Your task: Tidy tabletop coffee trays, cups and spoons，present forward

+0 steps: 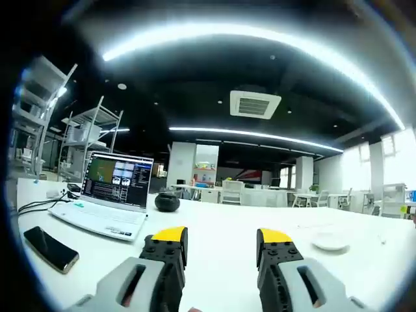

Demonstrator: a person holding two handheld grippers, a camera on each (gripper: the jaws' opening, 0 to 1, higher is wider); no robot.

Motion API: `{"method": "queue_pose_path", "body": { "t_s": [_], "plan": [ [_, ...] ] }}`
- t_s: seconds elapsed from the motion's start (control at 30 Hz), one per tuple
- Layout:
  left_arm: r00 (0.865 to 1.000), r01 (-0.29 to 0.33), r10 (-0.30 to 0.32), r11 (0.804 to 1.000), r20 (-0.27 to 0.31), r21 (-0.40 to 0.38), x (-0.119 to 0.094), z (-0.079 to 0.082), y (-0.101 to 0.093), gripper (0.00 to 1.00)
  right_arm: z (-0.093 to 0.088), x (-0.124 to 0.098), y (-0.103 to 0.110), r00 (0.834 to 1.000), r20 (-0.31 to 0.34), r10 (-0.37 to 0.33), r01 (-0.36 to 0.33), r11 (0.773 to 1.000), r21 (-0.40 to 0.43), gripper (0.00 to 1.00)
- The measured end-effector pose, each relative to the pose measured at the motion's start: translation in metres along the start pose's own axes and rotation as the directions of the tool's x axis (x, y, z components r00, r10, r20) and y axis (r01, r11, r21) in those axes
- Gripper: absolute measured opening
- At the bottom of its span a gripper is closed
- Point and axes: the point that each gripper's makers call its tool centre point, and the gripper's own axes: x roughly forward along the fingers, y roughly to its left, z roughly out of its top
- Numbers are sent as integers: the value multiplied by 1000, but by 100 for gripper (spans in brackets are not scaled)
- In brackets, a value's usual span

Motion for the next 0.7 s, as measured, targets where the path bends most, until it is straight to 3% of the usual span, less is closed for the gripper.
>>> {"method": "queue_pose_path", "body": {
  "t_s": [0.7],
  "plan": [
    [1000,-7,7,1000,-8,-3,-3,-1,4,42,-2,-3,-2,1000,-3,-1,1,1000,-1,43]
  ]
}}
